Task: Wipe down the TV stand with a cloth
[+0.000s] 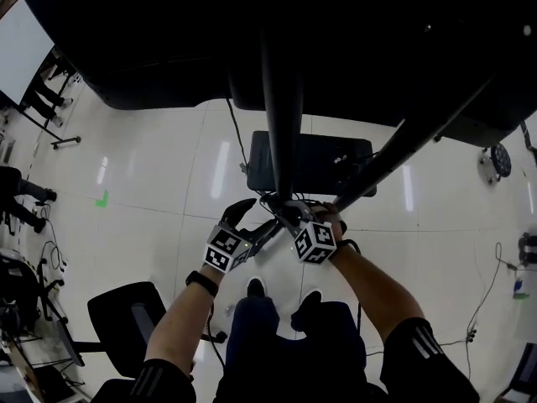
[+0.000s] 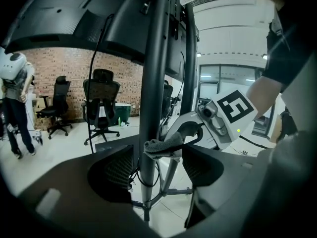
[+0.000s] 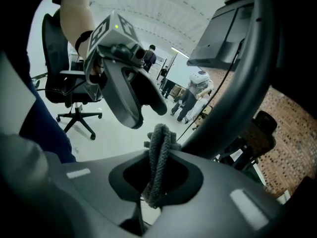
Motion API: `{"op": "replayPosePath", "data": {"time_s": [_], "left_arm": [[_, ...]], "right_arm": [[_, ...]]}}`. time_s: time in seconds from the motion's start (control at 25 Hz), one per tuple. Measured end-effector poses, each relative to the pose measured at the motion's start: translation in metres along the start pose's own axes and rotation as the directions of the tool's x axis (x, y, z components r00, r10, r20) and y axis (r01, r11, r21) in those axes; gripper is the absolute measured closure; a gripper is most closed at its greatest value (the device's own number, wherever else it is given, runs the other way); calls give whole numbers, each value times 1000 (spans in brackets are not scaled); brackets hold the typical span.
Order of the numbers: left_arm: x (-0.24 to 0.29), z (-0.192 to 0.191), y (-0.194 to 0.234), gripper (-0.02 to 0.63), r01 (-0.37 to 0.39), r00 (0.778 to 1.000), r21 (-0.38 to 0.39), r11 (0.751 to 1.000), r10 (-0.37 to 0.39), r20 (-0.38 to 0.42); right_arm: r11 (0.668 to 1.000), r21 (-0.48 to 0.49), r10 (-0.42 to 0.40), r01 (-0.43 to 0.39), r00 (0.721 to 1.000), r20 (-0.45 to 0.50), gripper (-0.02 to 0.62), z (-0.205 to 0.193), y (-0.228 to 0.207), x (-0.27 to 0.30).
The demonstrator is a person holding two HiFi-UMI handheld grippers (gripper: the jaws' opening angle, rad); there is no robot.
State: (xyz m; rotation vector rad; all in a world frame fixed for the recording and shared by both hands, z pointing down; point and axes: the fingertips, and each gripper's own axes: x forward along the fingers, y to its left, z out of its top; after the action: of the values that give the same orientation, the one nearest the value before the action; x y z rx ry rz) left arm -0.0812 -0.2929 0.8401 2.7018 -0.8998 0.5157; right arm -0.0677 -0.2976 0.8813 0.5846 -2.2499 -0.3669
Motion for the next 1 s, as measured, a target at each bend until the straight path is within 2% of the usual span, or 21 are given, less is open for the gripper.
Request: {"op": "replayPosePath", "data": {"time_s": [0.12, 0.28, 0.4, 0.52, 0.76, 0.88, 1.0], "left_arm": [[-26, 42, -20, 272, -10, 999, 22, 1000, 10, 31], [-60, 125, -47, 273, -28, 995, 65, 998, 22, 102], [-82, 190, -69, 273, -57, 982, 114, 992, 35, 185], [-102, 252, -93, 273, -77, 966, 157, 985, 34, 258], [-129, 364, -133, 273, -79, 922, 284, 956, -38, 386], [-141, 408, -147, 273, -54, 898, 333, 941, -100, 428], [-148, 438, -158, 273, -25, 874, 380, 925, -165, 458]], "right_arm": [[999, 35, -37, 35, 997, 69, 566, 43, -21, -49], [993, 71, -104, 93, 980, 171, 566, 109, -66, -126], [986, 115, -146, 122, 963, 228, 566, 149, -98, -180], [979, 118, -196, 169, 937, 287, 566, 187, -127, -239], [946, 78, -321, 314, 883, 342, 566, 247, -186, -340], [912, 40, -397, 409, 852, 343, 566, 275, -211, -383], [873, 48, -471, 485, 814, 340, 566, 294, -233, -415]]}}
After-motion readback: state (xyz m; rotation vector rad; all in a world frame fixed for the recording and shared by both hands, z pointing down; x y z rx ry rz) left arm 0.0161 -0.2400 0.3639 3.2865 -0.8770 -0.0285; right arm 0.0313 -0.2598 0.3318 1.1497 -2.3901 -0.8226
